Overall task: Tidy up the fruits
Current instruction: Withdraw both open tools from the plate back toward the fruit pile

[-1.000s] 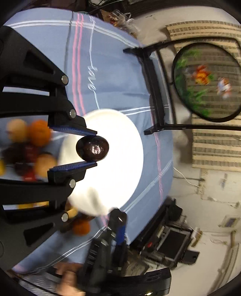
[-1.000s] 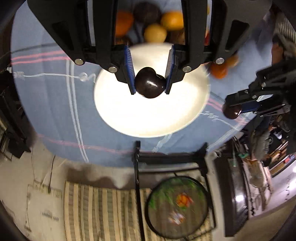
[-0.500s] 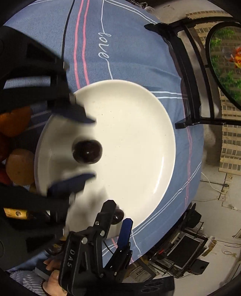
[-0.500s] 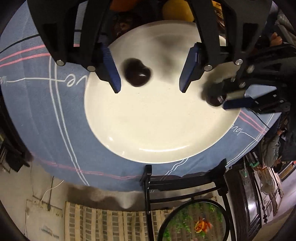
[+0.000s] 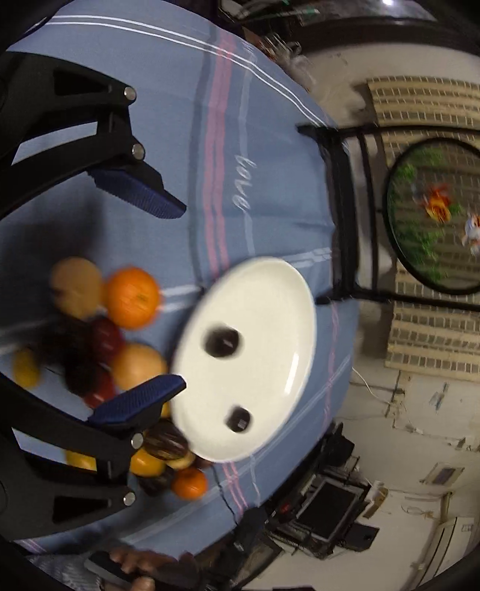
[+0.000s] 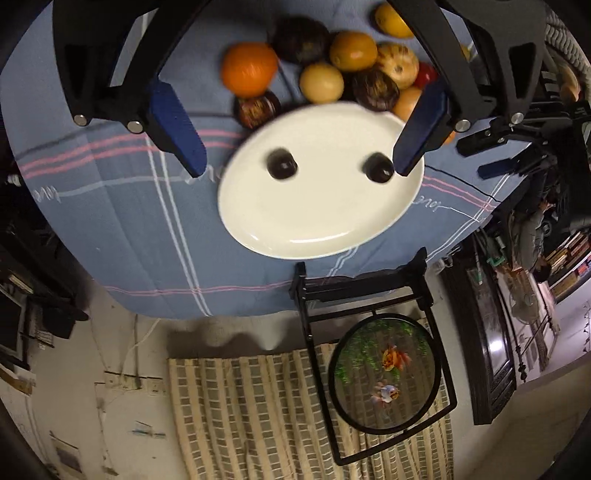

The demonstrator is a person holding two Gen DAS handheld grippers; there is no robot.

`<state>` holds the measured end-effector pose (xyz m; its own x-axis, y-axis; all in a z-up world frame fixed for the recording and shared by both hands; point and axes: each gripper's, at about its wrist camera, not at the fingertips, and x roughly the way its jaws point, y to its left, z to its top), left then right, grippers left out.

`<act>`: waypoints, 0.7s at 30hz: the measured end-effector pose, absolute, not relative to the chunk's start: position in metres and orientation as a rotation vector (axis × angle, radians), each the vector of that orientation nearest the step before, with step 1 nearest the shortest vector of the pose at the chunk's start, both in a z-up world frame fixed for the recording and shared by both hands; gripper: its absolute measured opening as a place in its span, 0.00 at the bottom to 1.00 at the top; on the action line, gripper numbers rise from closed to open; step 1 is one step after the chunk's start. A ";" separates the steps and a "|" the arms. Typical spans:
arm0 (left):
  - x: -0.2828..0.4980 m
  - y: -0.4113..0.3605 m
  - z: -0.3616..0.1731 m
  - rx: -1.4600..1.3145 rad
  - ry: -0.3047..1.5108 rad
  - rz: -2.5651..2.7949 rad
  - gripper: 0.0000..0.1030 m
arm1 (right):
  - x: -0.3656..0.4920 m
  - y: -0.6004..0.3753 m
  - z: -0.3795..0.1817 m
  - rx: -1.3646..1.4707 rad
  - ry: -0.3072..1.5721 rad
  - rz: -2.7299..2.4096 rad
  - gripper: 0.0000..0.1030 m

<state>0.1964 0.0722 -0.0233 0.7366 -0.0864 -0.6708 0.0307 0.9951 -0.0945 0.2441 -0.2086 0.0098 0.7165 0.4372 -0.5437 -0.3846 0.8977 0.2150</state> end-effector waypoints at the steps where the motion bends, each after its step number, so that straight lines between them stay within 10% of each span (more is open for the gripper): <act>1: 0.186 0.076 -0.029 -0.083 0.746 -0.053 0.85 | 0.236 -0.216 0.007 0.107 0.623 0.453 0.98; 21: 0.145 0.080 -0.043 -0.108 0.743 -0.137 0.83 | 0.212 -0.242 -0.015 0.201 0.682 0.400 0.99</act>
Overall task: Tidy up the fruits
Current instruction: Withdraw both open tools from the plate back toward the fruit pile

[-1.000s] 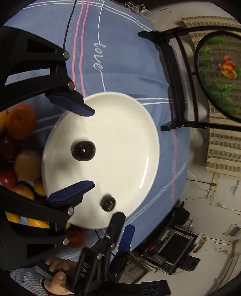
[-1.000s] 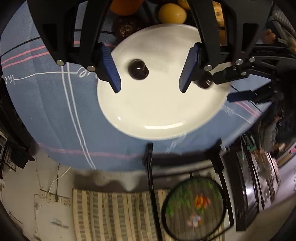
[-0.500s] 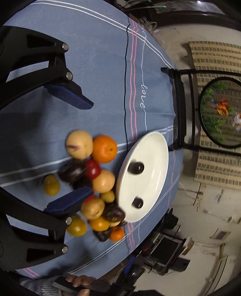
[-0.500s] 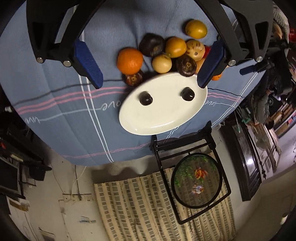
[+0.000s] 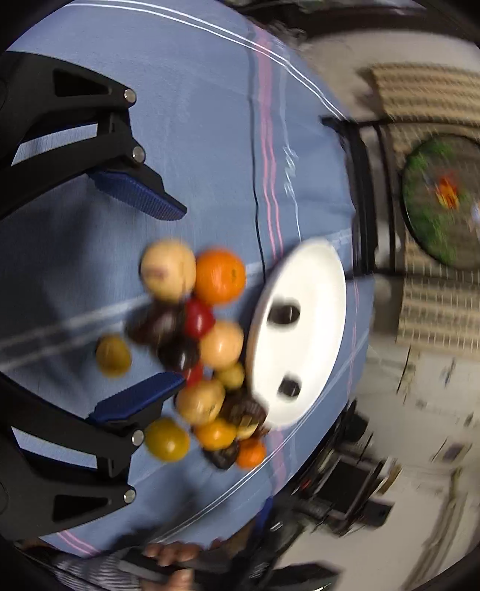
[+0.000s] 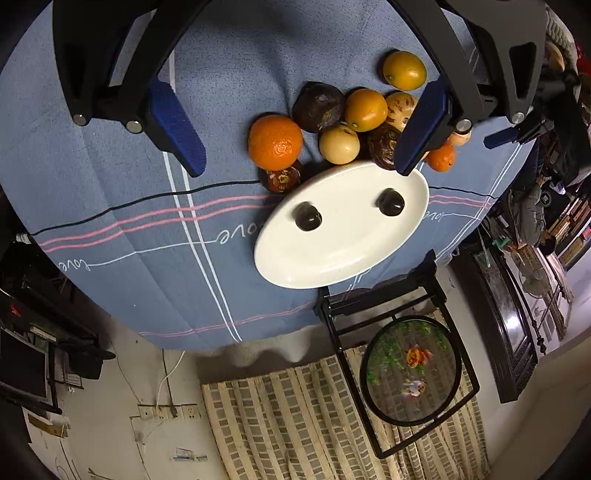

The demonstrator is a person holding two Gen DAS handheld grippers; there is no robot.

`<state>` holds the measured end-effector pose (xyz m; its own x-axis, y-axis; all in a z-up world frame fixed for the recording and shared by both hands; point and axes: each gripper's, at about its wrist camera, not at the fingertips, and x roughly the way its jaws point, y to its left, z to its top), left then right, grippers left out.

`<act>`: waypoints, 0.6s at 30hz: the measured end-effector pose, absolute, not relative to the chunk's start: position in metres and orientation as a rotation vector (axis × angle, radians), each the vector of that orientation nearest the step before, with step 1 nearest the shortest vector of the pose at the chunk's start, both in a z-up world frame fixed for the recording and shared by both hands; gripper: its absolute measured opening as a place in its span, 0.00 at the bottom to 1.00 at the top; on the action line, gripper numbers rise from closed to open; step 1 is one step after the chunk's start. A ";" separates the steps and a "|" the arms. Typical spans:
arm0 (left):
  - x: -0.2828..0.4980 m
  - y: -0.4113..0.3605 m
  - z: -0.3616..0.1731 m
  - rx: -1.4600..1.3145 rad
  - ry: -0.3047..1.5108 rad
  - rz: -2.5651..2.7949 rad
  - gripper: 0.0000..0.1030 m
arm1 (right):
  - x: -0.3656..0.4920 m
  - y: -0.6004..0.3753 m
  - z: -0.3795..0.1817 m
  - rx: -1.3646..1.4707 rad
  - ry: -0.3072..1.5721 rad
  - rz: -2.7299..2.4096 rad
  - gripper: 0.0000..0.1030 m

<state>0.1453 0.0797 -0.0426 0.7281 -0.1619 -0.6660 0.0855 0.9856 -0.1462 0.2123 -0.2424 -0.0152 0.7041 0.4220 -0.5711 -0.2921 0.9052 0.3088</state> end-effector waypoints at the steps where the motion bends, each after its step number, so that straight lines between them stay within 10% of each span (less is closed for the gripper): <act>1: 0.145 0.088 -0.042 -0.130 0.739 -0.113 0.83 | 0.213 -0.242 -0.016 0.199 0.685 0.398 0.99; 18: 0.151 0.086 -0.052 -0.063 0.802 -0.135 0.83 | 0.218 -0.246 -0.022 0.221 0.733 0.394 0.99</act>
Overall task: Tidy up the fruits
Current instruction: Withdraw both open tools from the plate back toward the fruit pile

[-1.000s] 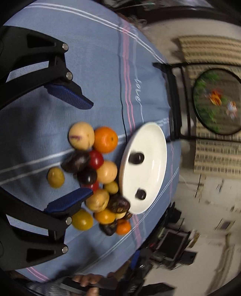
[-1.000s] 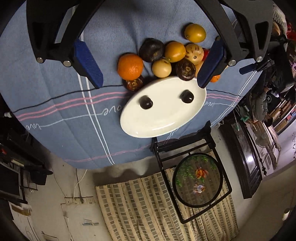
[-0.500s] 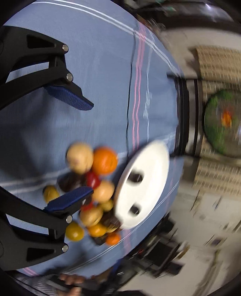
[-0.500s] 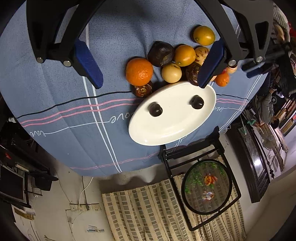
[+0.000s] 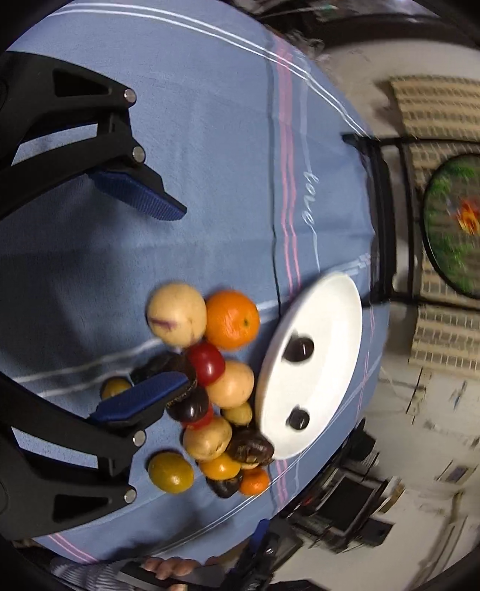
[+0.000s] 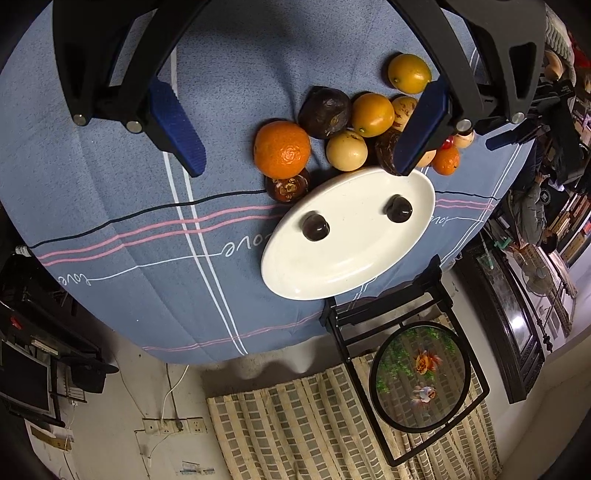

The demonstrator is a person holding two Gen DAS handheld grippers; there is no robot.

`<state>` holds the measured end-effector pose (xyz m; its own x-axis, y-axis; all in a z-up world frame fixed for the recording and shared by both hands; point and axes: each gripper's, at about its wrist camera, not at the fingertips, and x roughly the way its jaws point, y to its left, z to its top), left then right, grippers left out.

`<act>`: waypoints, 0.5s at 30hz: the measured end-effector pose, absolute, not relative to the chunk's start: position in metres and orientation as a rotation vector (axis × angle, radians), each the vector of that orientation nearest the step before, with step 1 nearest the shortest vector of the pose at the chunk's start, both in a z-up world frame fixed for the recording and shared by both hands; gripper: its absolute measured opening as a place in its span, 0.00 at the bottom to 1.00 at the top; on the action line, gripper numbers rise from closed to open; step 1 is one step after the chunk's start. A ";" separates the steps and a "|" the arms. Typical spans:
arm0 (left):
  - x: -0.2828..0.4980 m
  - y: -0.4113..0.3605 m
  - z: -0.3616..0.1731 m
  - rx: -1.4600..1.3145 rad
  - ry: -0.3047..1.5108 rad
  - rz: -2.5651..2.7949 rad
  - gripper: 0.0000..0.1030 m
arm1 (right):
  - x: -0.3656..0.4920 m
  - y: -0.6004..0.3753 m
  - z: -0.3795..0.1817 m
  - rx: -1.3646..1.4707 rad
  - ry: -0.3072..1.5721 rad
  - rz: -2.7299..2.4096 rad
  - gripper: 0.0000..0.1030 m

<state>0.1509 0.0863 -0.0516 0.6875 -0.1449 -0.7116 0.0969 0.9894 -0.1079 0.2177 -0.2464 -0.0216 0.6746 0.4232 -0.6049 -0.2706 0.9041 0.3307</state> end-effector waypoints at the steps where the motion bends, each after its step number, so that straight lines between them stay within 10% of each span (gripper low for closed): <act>1: 0.153 0.082 -0.051 -0.052 0.801 -0.158 0.83 | 0.218 -0.247 -0.022 0.222 0.736 0.393 0.99; 15: 0.159 0.098 -0.059 -0.021 0.849 -0.155 0.87 | 0.221 -0.251 -0.024 0.246 0.752 0.389 0.99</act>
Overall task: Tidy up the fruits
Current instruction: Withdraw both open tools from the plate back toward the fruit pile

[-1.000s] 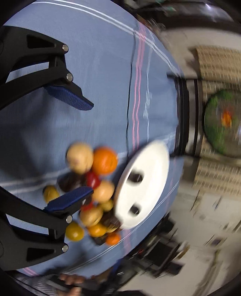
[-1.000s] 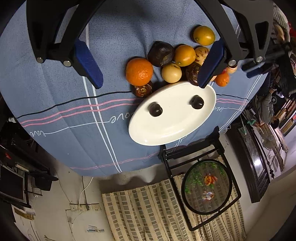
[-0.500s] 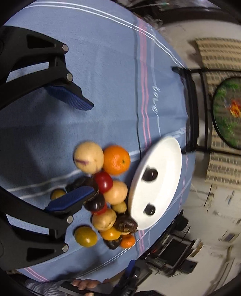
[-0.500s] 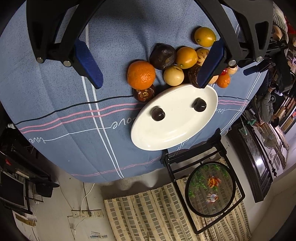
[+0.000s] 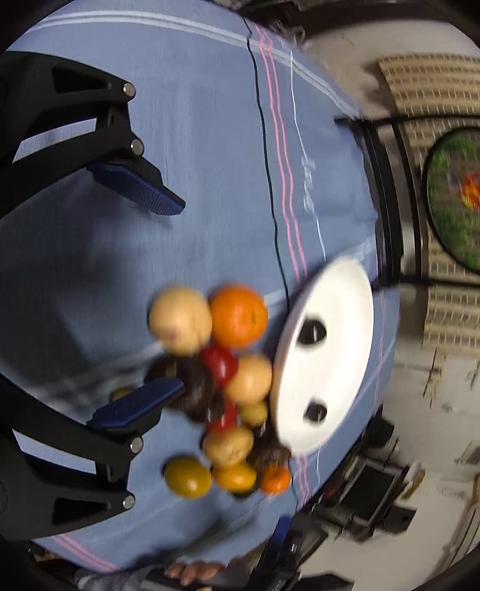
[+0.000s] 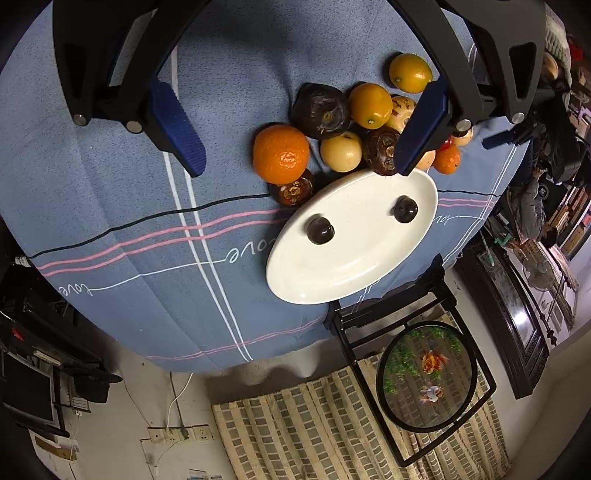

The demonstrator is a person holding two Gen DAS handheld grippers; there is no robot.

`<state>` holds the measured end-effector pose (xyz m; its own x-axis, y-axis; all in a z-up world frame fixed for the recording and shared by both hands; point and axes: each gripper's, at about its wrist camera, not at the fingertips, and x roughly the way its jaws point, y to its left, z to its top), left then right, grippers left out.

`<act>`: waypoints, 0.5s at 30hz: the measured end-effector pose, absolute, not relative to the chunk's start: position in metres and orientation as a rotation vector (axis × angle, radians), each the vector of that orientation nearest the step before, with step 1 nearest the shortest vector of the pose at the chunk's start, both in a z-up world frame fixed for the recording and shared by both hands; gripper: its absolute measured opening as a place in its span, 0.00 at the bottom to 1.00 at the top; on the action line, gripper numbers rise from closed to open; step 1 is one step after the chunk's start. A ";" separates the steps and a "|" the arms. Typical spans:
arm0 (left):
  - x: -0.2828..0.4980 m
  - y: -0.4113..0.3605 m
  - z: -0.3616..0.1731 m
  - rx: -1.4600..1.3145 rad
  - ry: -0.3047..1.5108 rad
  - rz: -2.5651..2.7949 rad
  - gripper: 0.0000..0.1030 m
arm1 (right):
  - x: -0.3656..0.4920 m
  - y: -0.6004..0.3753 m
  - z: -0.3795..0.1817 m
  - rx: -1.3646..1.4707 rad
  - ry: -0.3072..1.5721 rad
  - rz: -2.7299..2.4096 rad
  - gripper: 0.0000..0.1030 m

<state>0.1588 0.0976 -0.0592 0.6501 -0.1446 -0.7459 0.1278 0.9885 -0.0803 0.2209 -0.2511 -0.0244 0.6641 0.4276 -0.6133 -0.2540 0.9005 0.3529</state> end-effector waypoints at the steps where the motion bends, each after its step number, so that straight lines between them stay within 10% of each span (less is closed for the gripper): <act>1: 0.157 0.097 -0.059 -0.031 0.853 -0.158 0.86 | 0.221 -0.251 -0.024 0.247 0.751 0.389 0.99; 10: 0.167 0.070 -0.066 0.148 0.846 -0.213 0.86 | 0.222 -0.251 -0.026 0.248 0.756 0.384 0.99; 15: 0.167 0.092 -0.064 0.054 0.859 -0.297 0.54 | 0.222 -0.252 -0.026 0.250 0.753 0.383 0.99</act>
